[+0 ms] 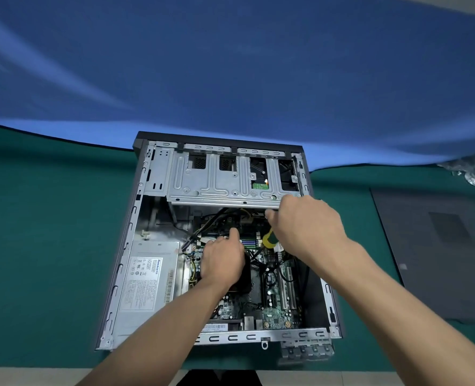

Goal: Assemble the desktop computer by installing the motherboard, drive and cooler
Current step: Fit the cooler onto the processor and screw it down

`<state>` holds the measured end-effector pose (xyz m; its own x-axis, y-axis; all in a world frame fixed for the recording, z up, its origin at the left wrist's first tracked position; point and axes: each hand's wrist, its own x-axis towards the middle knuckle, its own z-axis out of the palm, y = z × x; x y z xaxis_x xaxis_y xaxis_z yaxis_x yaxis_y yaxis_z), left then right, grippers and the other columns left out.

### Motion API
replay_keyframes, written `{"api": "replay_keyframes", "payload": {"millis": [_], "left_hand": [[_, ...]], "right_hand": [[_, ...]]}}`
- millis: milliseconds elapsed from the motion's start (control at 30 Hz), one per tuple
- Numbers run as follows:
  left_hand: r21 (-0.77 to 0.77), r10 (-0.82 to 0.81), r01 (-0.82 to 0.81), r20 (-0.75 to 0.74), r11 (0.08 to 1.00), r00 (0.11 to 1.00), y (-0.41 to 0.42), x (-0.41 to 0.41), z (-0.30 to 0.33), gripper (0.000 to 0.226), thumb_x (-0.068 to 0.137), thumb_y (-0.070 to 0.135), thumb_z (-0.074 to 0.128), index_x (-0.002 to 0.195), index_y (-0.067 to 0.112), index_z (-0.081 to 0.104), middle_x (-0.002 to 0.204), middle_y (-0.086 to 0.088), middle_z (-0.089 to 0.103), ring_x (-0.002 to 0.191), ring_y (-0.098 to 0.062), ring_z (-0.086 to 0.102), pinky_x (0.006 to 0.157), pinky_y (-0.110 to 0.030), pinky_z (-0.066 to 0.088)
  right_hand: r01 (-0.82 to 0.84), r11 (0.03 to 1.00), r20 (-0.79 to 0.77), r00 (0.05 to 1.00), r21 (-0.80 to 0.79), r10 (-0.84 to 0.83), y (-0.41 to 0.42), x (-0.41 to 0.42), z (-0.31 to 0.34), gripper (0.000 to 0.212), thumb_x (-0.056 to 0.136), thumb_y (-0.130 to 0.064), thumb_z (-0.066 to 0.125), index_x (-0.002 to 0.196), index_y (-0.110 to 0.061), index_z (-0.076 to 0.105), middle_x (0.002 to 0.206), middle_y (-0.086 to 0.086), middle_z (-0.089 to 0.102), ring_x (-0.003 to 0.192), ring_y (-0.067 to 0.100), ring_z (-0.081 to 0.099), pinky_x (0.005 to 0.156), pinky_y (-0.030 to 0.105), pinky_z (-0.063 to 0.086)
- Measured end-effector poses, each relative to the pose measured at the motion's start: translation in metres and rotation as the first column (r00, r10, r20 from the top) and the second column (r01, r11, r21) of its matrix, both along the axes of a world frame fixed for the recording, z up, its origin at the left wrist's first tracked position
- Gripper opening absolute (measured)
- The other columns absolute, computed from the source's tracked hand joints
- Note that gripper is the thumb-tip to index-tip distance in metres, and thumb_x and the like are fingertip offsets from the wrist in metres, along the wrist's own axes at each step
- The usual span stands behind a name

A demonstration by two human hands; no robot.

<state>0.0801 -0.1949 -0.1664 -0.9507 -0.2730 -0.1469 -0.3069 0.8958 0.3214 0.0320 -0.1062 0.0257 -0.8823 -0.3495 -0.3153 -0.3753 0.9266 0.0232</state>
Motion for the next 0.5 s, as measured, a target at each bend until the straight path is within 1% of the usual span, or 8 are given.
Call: {"api": "replay_keyframes", "payload": {"millis": [33, 67, 167, 233, 300, 333, 433, 500], "left_hand": [[0.007, 0.001, -0.001, 0.001, 1.000, 1.000, -0.0002, 0.0000, -0.0001, 0.011, 0.096, 0.016, 0.035, 0.102, 0.015, 0.045, 0.068, 0.001, 0.048, 0.061, -0.020, 0.040, 0.062, -0.032, 0.029], [0.022, 0.003, -0.003, 0.005, 1.000, 1.000, -0.0003, 0.0003, -0.0003, 0.012, 0.097, 0.017, 0.034, 0.102, 0.014, 0.045, 0.071, -0.001, 0.052, 0.062, -0.021, 0.042, 0.063, -0.032, 0.030], [0.027, 0.010, -0.010, -0.005, 1.000, 1.000, -0.0010, -0.0004, -0.0008, 0.018, 0.098, 0.022, 0.029, 0.103, 0.014, 0.045, 0.073, -0.003, 0.055, 0.064, -0.022, 0.045, 0.063, -0.033, 0.031], [0.007, 0.003, -0.003, -0.005, 1.000, 1.000, -0.0009, -0.0003, -0.0002, 0.019, 0.099, 0.023, 0.028, 0.103, 0.015, 0.045, 0.072, -0.002, 0.054, 0.062, -0.021, 0.043, 0.063, -0.032, 0.031], [-0.009, -0.003, 0.003, 0.003, 1.000, 1.000, -0.0003, 0.0001, 0.0000, 0.016, 0.099, 0.022, 0.031, 0.103, 0.015, 0.044, 0.073, -0.002, 0.055, 0.061, -0.020, 0.041, 0.062, -0.032, 0.029], [-0.008, -0.006, 0.006, 0.012, 1.000, 1.000, -0.0006, 0.0002, 0.0006, 0.013, 0.098, 0.020, 0.034, 0.103, 0.015, 0.044, 0.072, -0.001, 0.054, 0.061, -0.020, 0.040, 0.062, -0.032, 0.029], [0.008, 0.019, -0.020, 0.027, 1.000, 0.999, -0.0010, -0.0006, 0.0009, 0.012, 0.097, 0.019, 0.034, 0.102, 0.014, 0.044, 0.071, -0.002, 0.053, 0.062, -0.021, 0.041, 0.062, -0.032, 0.029], [-0.013, 0.012, -0.012, 0.025, 1.000, 1.000, -0.0011, -0.0009, 0.0016, 0.016, 0.099, 0.021, 0.030, 0.103, 0.014, 0.044, 0.077, -0.006, 0.060, 0.062, -0.023, 0.041, 0.061, -0.033, 0.029]], "right_hand": [[0.011, 1.000, -0.043, 0.999, -0.004, -0.012, 0.0011, -0.0012, -0.0003, 0.019, 0.099, -0.029, 0.042, 0.096, -0.014, 0.052, 0.106, 0.009, 0.062, 0.086, 0.029, 0.053, 0.065, 0.029, 0.033], [0.043, 0.999, -0.014, 0.999, -0.020, -0.043, 0.0035, -0.0032, 0.0005, 0.020, 0.098, -0.034, 0.042, 0.094, -0.016, 0.049, 0.105, 0.008, 0.061, 0.085, 0.028, 0.051, 0.065, 0.030, 0.033], [0.089, 0.994, 0.213, 0.974, -0.060, -0.075, 0.0065, -0.0082, 0.0026, 0.032, 0.093, -0.040, 0.049, 0.113, -0.016, 0.040, 0.109, 0.004, 0.054, 0.097, 0.029, 0.054, 0.072, 0.033, 0.038], [0.055, 0.995, 0.147, 0.988, -0.080, -0.043, 0.0063, -0.0046, -0.0001, 0.027, 0.095, -0.034, 0.047, 0.112, -0.014, 0.044, 0.110, 0.009, 0.059, 0.097, 0.031, 0.056, 0.069, 0.032, 0.037], [0.049, 0.997, -0.012, 0.999, -0.059, -0.050, 0.0049, -0.0010, -0.0009, 0.030, 0.098, -0.039, 0.042, 0.105, -0.012, 0.052, 0.109, 0.011, 0.062, 0.097, 0.032, 0.058, 0.066, 0.031, 0.033], [0.048, 0.997, -0.040, 0.998, -0.054, -0.050, 0.0048, -0.0011, -0.0012, 0.032, 0.098, -0.042, 0.040, 0.101, -0.013, 0.053, 0.108, 0.010, 0.063, 0.095, 0.031, 0.058, 0.066, 0.030, 0.032], [0.087, 0.991, 0.137, 0.988, -0.101, -0.073, 0.0062, -0.0034, -0.0008, 0.030, 0.094, -0.044, 0.048, 0.105, -0.017, 0.042, 0.105, 0.005, 0.059, 0.091, 0.028, 0.053, 0.069, 0.033, 0.036], [0.062, 0.990, 0.145, 0.989, -0.131, -0.043, 0.0057, -0.0011, -0.0034, 0.028, 0.094, -0.037, 0.049, 0.113, -0.016, 0.043, 0.108, 0.007, 0.060, 0.096, 0.031, 0.056, 0.071, 0.034, 0.040]]}}
